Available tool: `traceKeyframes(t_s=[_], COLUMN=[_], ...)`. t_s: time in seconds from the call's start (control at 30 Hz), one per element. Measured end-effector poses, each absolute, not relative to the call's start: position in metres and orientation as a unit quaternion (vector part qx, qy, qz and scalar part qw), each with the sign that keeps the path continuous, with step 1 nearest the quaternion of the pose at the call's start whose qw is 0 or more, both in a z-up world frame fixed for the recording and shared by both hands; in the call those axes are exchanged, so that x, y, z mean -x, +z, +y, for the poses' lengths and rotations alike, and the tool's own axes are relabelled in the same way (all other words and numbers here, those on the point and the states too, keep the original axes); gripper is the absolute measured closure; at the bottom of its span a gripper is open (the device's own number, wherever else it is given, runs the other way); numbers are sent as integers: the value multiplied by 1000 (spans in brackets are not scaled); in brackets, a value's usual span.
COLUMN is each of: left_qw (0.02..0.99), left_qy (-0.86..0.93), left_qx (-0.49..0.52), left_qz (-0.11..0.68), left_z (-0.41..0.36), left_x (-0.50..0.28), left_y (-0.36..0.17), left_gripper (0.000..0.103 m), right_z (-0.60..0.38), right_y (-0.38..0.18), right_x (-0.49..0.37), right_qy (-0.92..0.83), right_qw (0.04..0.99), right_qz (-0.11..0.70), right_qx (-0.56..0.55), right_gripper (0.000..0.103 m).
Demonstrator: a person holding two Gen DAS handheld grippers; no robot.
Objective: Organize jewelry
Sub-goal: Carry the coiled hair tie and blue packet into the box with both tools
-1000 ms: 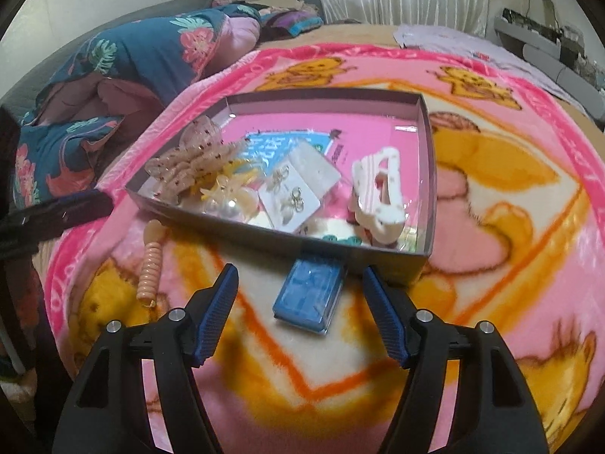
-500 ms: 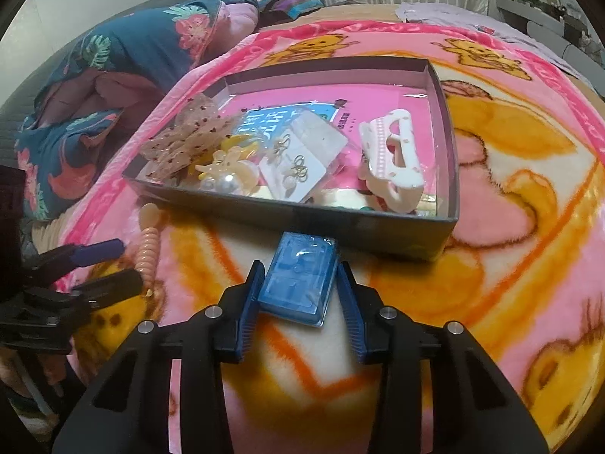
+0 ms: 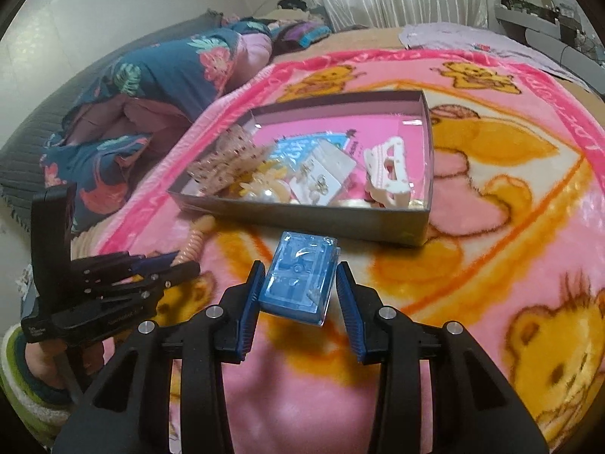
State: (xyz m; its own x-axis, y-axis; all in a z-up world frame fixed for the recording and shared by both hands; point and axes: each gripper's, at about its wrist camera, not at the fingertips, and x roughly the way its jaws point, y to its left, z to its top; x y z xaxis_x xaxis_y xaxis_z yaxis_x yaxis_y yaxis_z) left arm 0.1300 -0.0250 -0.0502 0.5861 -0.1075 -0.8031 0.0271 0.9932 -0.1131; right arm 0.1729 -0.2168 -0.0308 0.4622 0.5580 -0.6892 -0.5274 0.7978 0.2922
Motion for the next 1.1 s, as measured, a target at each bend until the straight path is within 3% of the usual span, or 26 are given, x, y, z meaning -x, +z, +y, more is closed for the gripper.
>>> traceKeyframes(t_s=[0.13, 0.73, 1.1], left_qw=[900, 935, 931], left_qy=[-56, -79, -71], left_qx=[51, 48, 43], left_qz=[429, 343, 356], left_z=[-29, -43, -47], left_x=[-119, -156, -210], left_y=[-28, 47, 27], left_gripper=[92, 92, 92], right_z=[-218, -240, -242], right_y=[-21, -3, -1], right_x=[-171, -187, -223], right_qy=[322, 297, 247], right_qw=[861, 885, 906], right_qz=[393, 357, 343], right_qx=[-20, -36, -20], right_gripper=[66, 66, 66])
